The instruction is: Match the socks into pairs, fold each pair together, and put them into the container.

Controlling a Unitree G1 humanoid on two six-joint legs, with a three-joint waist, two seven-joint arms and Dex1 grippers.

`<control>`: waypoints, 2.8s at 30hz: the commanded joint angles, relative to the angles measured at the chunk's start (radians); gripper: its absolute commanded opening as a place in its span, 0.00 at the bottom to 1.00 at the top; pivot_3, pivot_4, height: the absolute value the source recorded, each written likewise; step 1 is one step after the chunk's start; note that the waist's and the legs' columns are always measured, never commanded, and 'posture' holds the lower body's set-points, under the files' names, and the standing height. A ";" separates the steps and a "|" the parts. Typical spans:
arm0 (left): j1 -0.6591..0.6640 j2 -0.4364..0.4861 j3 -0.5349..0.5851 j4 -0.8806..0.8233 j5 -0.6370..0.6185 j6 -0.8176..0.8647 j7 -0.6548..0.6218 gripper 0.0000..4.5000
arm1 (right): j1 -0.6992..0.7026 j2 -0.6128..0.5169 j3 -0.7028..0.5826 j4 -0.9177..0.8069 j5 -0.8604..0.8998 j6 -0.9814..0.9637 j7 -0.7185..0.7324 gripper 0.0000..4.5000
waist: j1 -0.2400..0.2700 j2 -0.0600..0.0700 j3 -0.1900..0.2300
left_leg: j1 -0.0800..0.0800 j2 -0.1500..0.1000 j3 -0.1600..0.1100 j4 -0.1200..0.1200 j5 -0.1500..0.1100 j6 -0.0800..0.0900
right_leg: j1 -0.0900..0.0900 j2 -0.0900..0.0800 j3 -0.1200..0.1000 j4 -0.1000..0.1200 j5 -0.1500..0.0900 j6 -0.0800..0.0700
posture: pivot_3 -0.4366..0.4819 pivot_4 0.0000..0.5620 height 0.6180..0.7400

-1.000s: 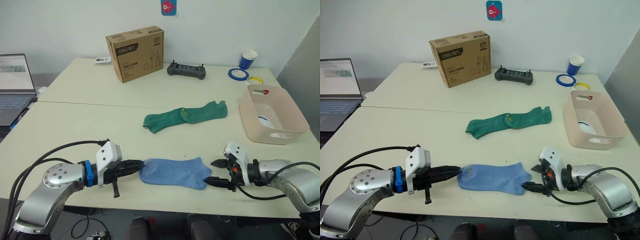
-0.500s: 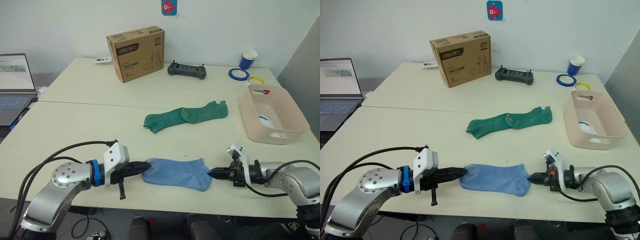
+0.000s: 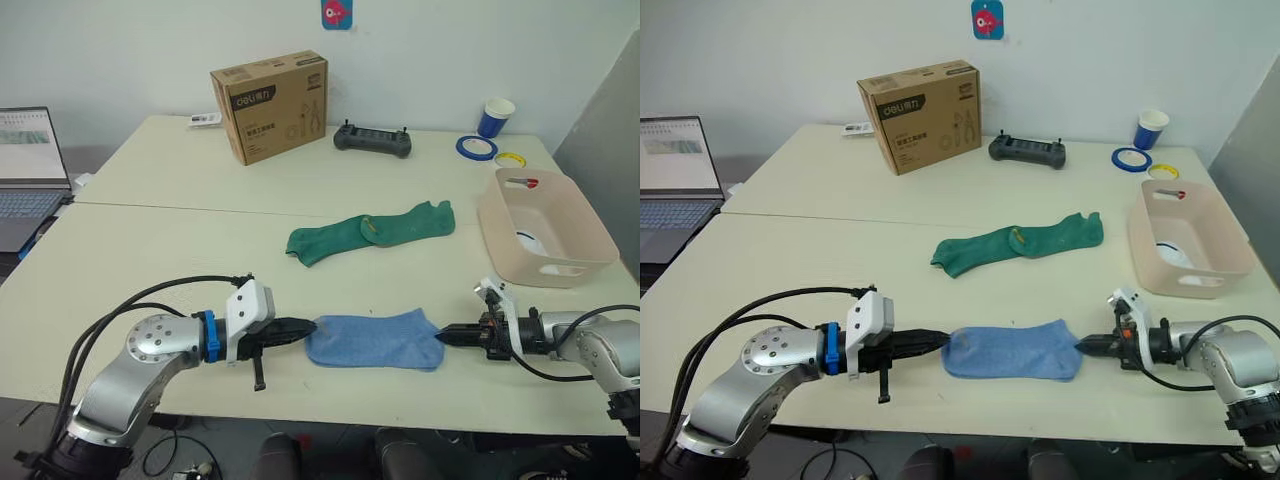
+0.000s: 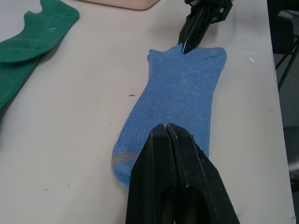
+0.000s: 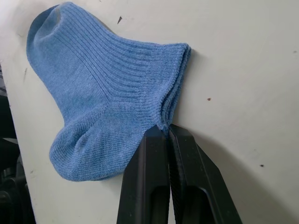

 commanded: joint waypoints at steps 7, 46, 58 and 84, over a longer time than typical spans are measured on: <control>-0.049 -0.027 -0.051 0.053 0.042 -0.065 -0.034 0.00 | 0.003 -0.023 -0.007 -0.042 -0.008 0.017 0.031 0.53 | 0.000 0.000 0.000 | 0.000 0.000 0.000 0.000 0.000 0.000 | 0.000 0.000 0.000 0.000 0.001 0.001 | 0.48 0.27 1.00; -0.185 -0.065 -0.302 0.253 0.324 -0.060 -0.089 0.00 | -0.197 0.188 -0.030 -0.183 0.223 0.324 -0.055 0.00 | -0.002 0.001 -0.001 | 0.000 0.001 -0.003 -0.001 0.000 0.000 | 0.000 0.002 -0.001 0.001 0.001 0.001 | 0.48 0.27 1.00; -0.181 -0.059 -0.283 0.246 0.335 -0.051 -0.062 0.00 | -0.263 0.384 0.063 -0.097 0.205 0.327 -0.120 0.00 | -0.003 0.001 -0.001 | 0.000 0.001 -0.003 -0.001 0.000 0.000 | 0.000 0.002 -0.001 0.001 0.001 0.001 | 0.48 0.27 1.00; -0.180 -0.060 -0.274 0.268 0.337 -0.072 -0.045 0.00 | -0.189 0.366 0.002 -0.180 0.230 0.209 -0.116 0.79 | -0.003 0.001 0.000 | 0.000 0.001 -0.003 -0.001 0.000 0.000 | 0.000 0.002 -0.001 0.001 0.001 0.001 | 0.48 0.27 1.00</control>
